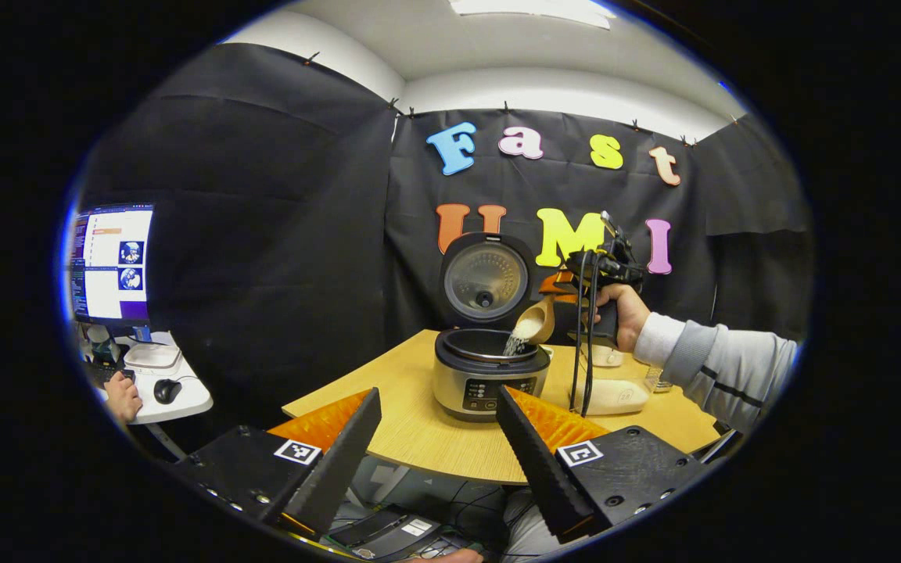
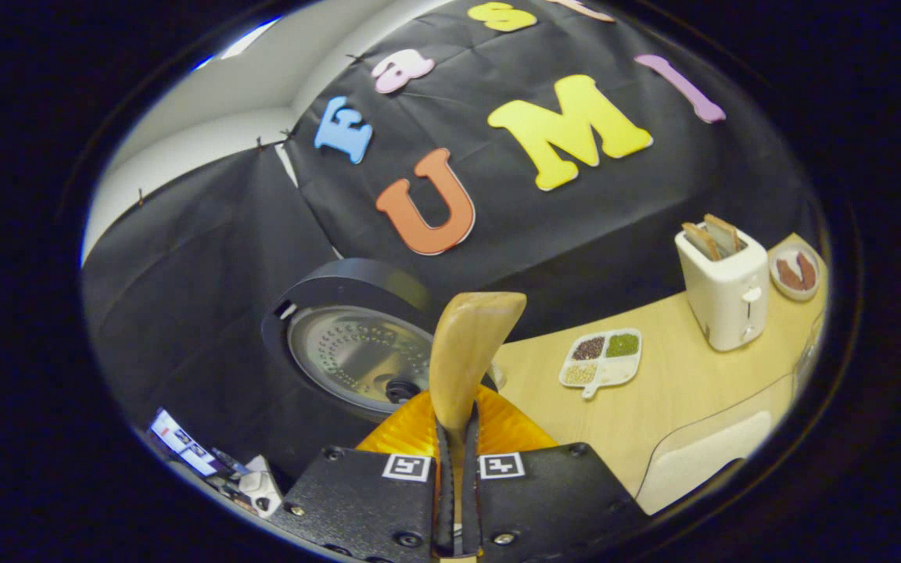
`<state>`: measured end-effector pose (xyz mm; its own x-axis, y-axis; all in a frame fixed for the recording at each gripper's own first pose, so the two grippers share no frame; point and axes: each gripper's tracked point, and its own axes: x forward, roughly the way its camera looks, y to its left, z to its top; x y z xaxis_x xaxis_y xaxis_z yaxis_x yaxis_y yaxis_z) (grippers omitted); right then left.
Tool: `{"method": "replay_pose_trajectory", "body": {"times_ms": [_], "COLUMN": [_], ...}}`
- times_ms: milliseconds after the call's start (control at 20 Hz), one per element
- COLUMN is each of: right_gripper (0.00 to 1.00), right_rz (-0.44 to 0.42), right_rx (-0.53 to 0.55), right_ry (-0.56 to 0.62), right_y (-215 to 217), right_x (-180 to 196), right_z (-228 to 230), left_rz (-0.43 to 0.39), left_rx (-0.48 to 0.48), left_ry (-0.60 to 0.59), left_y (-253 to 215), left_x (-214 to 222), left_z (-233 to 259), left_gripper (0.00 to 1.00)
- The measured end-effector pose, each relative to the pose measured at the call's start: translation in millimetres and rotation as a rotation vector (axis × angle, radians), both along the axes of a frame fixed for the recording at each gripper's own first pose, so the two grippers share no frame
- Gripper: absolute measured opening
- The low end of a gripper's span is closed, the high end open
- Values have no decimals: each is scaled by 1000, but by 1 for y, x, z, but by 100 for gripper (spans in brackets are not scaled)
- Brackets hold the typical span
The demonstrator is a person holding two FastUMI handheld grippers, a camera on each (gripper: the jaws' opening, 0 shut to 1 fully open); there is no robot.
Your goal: Close the left gripper, press the button to open the rice cooker; take a wooden spoon from the chopstick holder with the right hand, scoop a spoonful of rice and pour it into the rice cooker, then put the wooden spoon back into the chopstick holder.
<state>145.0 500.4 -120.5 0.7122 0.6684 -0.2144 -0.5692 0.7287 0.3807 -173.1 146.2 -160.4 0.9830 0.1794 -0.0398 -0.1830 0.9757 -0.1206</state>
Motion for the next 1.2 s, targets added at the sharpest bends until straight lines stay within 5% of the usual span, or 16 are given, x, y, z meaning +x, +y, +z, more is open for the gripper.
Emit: {"method": "replay_pose_trajectory", "body": {"times_ms": [450, 950, 1200], "right_gripper": [9, 9, 10], "right_rz": [-44, -67, -88], "right_rx": [-158, -298, -452], "right_ry": [-206, -574, -742], "right_y": [16, 38, 39], "right_x": [-13, -65, -73], "right_z": [15, 63, 72], "left_rz": [-24, -47, -30], "left_rx": [-38, -33, 4], "left_ry": [-18, -18, -20], "left_y": [-5, -14, -13], "left_x": [-8, -23, -28], "left_z": [0, 0, 5], "left_gripper": [95, 94, 94]}}
